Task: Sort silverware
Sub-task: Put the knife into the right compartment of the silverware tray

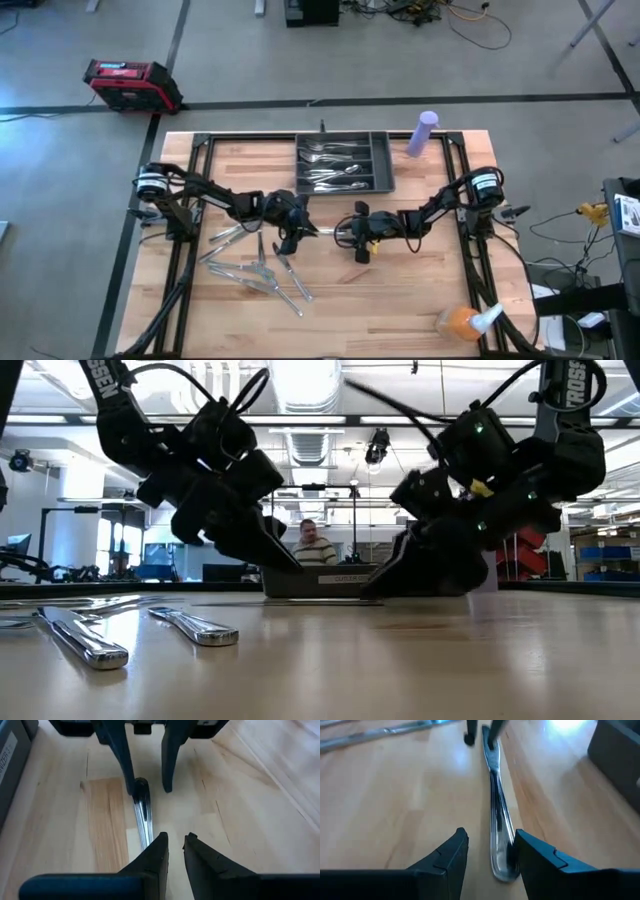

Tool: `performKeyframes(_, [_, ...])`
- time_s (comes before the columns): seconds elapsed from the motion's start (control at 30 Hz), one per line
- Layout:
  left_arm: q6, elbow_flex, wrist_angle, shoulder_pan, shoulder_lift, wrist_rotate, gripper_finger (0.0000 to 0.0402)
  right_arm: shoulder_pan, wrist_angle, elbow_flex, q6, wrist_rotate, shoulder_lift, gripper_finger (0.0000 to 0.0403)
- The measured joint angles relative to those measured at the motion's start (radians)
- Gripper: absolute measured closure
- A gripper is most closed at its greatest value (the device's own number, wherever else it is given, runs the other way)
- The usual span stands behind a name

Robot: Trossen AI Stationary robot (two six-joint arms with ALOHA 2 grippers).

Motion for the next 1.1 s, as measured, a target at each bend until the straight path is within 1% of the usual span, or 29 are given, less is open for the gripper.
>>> performKeyframes(0.23, [0.011,0.0,0.002,0.002,0.02,-0.031,0.035,-0.025,0.043,0.004,0.065,-0.043,0.09,0.0271])
performKeyframes(0.37, [0.012,-0.002,-0.011,0.002,0.022,-0.034,0.0349,-0.025,0.043,0.005,0.065,-0.052,0.109,0.0282])
performKeyframes(0.47, [0.017,-0.004,-0.014,0.003,0.022,-0.05,0.0349,-0.027,0.039,0.006,0.065,-0.055,0.11,0.0298])
performKeyframes(0.67, [0.015,-0.004,-0.013,0.005,0.022,-0.049,0.0349,-0.027,0.037,0.005,0.065,-0.063,0.11,0.0345])
performKeyframes(0.97, [0.013,-0.004,-0.013,0.005,0.022,-0.049,0.0349,-0.027,0.037,0.006,0.052,-0.063,0.11,0.0346])
performKeyframes(1.1, [0.015,-0.004,-0.018,0.005,0.022,-0.05,0.0349,-0.026,0.037,0.006,0.037,-0.062,0.109,0.034])
